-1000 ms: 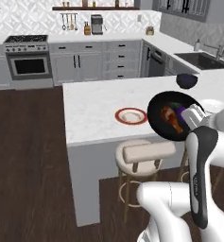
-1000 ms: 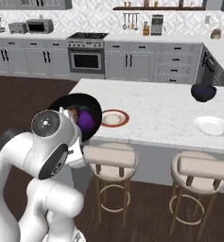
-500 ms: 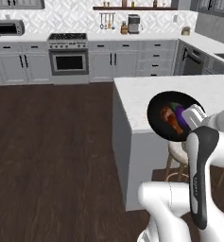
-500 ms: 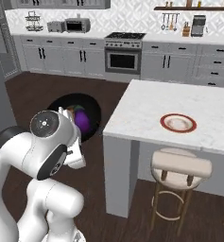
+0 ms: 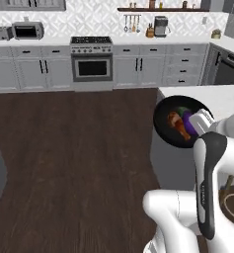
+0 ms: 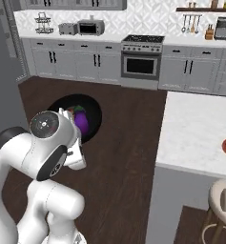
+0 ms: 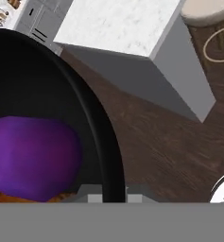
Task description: Pick the chicken drumstick and eggplant from their plates and place them in the bowl. Then put the bowl in the fridge.
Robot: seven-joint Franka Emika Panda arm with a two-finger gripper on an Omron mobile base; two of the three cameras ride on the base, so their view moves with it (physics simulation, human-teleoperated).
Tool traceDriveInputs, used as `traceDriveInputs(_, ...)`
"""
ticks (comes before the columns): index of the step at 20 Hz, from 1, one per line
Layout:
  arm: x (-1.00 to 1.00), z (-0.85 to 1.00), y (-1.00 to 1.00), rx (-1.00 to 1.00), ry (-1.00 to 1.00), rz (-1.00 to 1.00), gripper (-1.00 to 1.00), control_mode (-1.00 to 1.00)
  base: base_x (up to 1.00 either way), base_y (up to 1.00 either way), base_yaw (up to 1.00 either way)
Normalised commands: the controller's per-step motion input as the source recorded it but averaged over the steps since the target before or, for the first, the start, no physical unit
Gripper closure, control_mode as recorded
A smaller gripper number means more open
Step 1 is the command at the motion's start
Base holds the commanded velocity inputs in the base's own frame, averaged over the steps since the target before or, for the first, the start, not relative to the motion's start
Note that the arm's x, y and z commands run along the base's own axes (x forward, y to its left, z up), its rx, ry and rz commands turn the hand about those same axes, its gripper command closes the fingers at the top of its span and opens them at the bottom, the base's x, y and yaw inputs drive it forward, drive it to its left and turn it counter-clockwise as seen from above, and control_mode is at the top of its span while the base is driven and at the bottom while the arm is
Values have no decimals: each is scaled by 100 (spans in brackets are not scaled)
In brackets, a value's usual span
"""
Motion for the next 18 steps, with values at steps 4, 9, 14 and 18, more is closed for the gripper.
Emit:
traceDriveInputs(4,0,0,0,0,0,0,100,100,100,100,-8)
traceDriveInputs(9,0,0,0,0,0,0,100,100,100,100,-6)
traceDriveInputs(14,0,0,0,0,0,0,100,100,100,52,4)
traceDriveInputs(18,0,0,0,0,0,0,100,100,100,-29,34)
